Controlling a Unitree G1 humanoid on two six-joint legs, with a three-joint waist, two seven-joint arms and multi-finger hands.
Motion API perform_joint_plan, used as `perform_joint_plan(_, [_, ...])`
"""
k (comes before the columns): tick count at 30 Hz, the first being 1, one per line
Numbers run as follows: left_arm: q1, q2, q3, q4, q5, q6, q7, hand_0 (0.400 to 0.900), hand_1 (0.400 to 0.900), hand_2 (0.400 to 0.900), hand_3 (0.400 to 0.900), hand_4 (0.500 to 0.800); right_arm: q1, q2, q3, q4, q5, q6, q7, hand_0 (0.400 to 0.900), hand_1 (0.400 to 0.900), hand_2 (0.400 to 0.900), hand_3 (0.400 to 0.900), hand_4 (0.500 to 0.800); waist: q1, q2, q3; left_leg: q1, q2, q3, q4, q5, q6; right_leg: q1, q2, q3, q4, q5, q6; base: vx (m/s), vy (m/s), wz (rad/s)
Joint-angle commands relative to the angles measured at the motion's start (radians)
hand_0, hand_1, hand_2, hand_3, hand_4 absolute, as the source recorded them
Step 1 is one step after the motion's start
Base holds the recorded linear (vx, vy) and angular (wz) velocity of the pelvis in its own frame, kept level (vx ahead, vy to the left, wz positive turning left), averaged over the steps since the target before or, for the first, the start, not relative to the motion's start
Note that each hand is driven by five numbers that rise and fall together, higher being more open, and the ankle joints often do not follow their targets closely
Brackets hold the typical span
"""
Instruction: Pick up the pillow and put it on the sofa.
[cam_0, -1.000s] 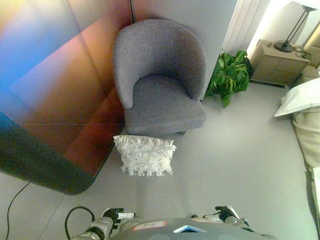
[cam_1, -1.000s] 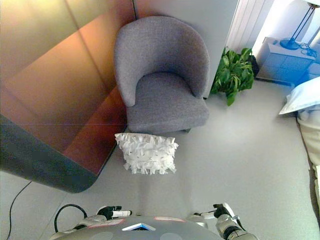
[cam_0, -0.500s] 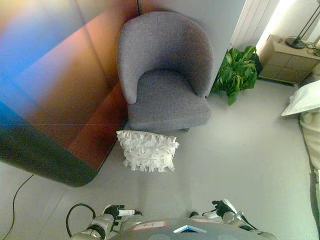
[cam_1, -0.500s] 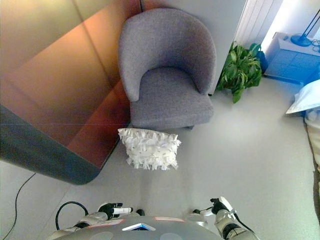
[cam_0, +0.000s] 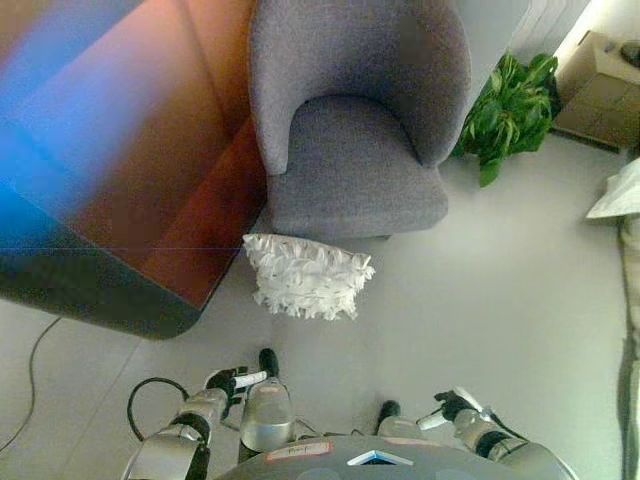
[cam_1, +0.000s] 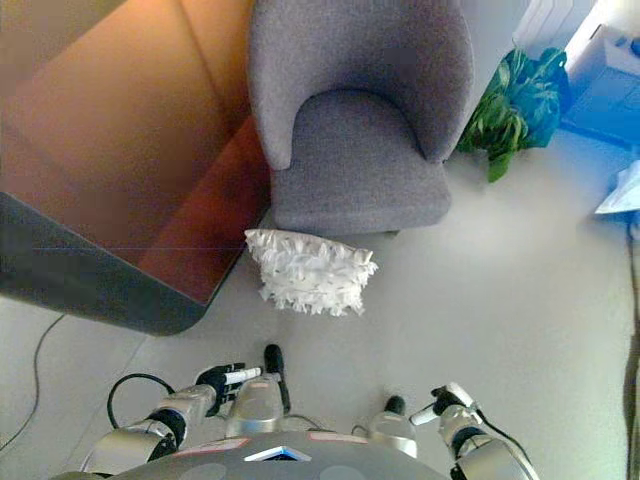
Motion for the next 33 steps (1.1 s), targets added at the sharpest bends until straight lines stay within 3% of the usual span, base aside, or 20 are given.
perform_joint_plan(1, [0.138,-0.039,-0.062,0.074,0.060,0.081,-0.008,0.900,0.900,0.900,0.900,0.800,-0.013,-0.055,-0.034,-0.056,-0.042,0.002,-0.009,0.900,0.900,0.900,0.900,0.800,0.009,0.026,-0.042,-0.155,0.041,-0.042,0.081,0.065,-0.010,0.204,-0.042,0.039,0.082,-0.072,0.038,0.48,0.186,0.17])
perform_joint_plan(2, [0.127,-0.028,-0.063,0.066,0.060,0.090,-0.012,0.900,0.900,0.900,0.900,0.800,-0.012,-0.051,-0.043,-0.054,-0.048,-0.003,-0.005,0.900,0.900,0.900,0.900,0.800,0.011,0.019,-0.054,-0.161,0.035,-0.018,0.105,0.039,0.029,0.201,-0.073,0.041,0.115,-0.007,0.042,0.47,0.193,0.17])
perform_joint_plan(4, [0.103,-0.012,-0.078,0.070,0.072,0.104,-0.019,0.900,0.900,0.900,0.900,0.800,-0.008,-0.046,-0.058,-0.048,-0.045,-0.014,-0.011,0.900,0.900,0.900,0.900,0.800,0.014,0.009,-0.068,-0.154,-0.014,-0.035,0.109,-0.004,0.078,0.187,-0.122,0.070,0.217,0.093,0.049,0.42,0.191,0.19])
perform_joint_plan(7, [0.064,0.007,-0.118,0.072,0.094,0.134,-0.017,0.900,0.900,0.900,0.900,0.800,0.004,-0.041,-0.065,-0.057,-0.032,-0.024,-0.025,0.900,0.900,0.900,0.900,0.800,-0.017,0.010,-0.078,-0.099,-0.078,-0.048,0.088,-0.059,0.130,0.060,-0.147,0.123,0.368,0.183,0.047,0.42,0.135,0.44])
perform_joint_plan(8, [0.049,0.010,-0.132,0.072,0.080,0.147,-0.012,0.900,0.900,0.900,0.900,0.800,0.005,-0.042,-0.056,-0.061,-0.038,-0.028,-0.029,0.900,0.900,0.900,0.900,0.800,-0.037,0.006,-0.073,-0.070,-0.101,-0.067,0.083,-0.086,0.130,0.002,-0.150,0.138,0.392,0.154,0.046,0.32,0.054,0.35])
perform_joint_plan(10, [0.012,0.008,-0.160,0.063,0.044,0.177,0.004,0.900,0.900,0.900,0.900,0.800,-0.013,-0.041,-0.031,-0.063,-0.031,-0.042,-0.062,0.900,0.900,0.900,0.900,0.800,-0.063,0.026,-0.064,-0.036,-0.099,-0.069,0.057,-0.075,0.131,-0.137,-0.093,0.131,0.318,0.112,0.019,0.22,-0.080,0.32])
perform_joint_plan(12, [-0.017,0.006,-0.174,0.057,0.023,0.186,0.017,0.900,0.900,0.900,0.900,0.800,-0.040,-0.044,-0.015,-0.074,-0.019,-0.043,-0.082,0.900,0.900,0.900,0.900,0.800,-0.078,0.030,-0.045,-0.022,-0.109,-0.088,0.046,-0.082,0.124,-0.234,-0.072,0.129,0.260,0.111,0.016,0.01,-0.177,0.28])
perform_joint_plan(15, [-0.091,0.008,-0.198,0.035,-0.029,0.171,0.049,0.900,0.900,0.900,0.900,0.800,-0.141,-0.050,0.022,-0.095,0.015,-0.037,-0.151,0.900,0.900,0.900,0.900,0.800,-0.102,0.016,0.040,-0.072,-0.129,-0.135,0.097,-0.137,0.115,-0.450,-0.080,0.167,0.152,0.247,0.043,-0.17,-0.278,0.49])
perform_joint_plan(16, [-0.114,0.007,-0.207,0.025,-0.046,0.161,0.056,0.900,0.900,0.900,0.900,0.800,-0.179,-0.053,0.032,-0.108,0.021,-0.032,-0.192,0.900,0.900,0.900,0.900,0.800,-0.103,0.016,0.077,-0.106,-0.123,-0.159,0.149,-0.185,0.104,-0.509,-0.089,0.172,0.149,0.254,0.063,-0.18,-0.268,0.60])
perform_joint_plan(18, [-0.132,-0.002,-0.201,0.016,-0.067,0.151,0.074,0.900,0.900,0.900,0.900,0.800,-0.224,-0.058,0.040,-0.130,0.008,-0.014,-0.226,0.900,0.900,0.900,0.900,0.800,-0.097,0.014,0.112,-0.192,-0.101,-0.168,0.266,-0.221,0.101,-0.542,-0.107,0.167,0.188,0.232,0.061,-0.15,-0.222,0.46])
perform_joint_plan(20, [-0.113,-0.011,-0.197,-0.006,-0.079,0.152,0.083,0.900,0.900,0.900,0.900,0.800,-0.242,-0.067,0.057,-0.157,-0.010,0.014,-0.262,0.900,0.900,0.900,0.900,0.800,-0.086,0.013,0.124,-0.268,-0.085,-0.176,0.357,-0.213,0.108,-0.534,-0.109,0.150,0.233,0.194,0.040,-0.03,-0.153,0.24])
perform_joint_plan(26, [-0.116,0.001,-0.219,-0.001,-0.084,0.141,0.079,0.900,0.900,0.900,0.900,0.800,-0.341,-0.091,0.077,-0.179,0.024,-0.026,-0.335,0.900,0.900,0.900,0.900,0.800,-0.038,0.032,0.168,-0.362,-0.063,-0.231,0.450,-0.244,0.083,-0.566,-0.147,0.109,0.334,0.115,0.028,-0.01,-0.104,0.16])
perform_joint_plan(27, [-0.120,0.004,-0.221,0.004,-0.089,0.140,0.076,0.900,0.900,0.900,0.900,0.800,-0.360,-0.094,0.083,-0.179,0.029,-0.037,-0.346,0.900,0.900,0.900,0.900,0.800,-0.033,0.041,0.174,-0.362,-0.060,-0.240,0.475,-0.279,0.078,-0.573,-0.146,0.117,0.372,0.078,0.038,0.02,-0.015,0.10])
perform_joint_plan(33, [-0.156,0.008,-0.230,0.017,-0.123,0.156,0.063,0.900,0.900,0.900,0.900,0.800,-0.479,-0.131,0.104,-0.198,0.074,-0.048,-0.382,0.900,0.900,0.900,0.900,0.800,-0.025,0.072,0.210,-0.455,-0.070,-0.273,0.603,-0.324,0.063,-0.681,-0.158,0.161,0.538,0.010,0.024,-0.02,0.027,0.10])
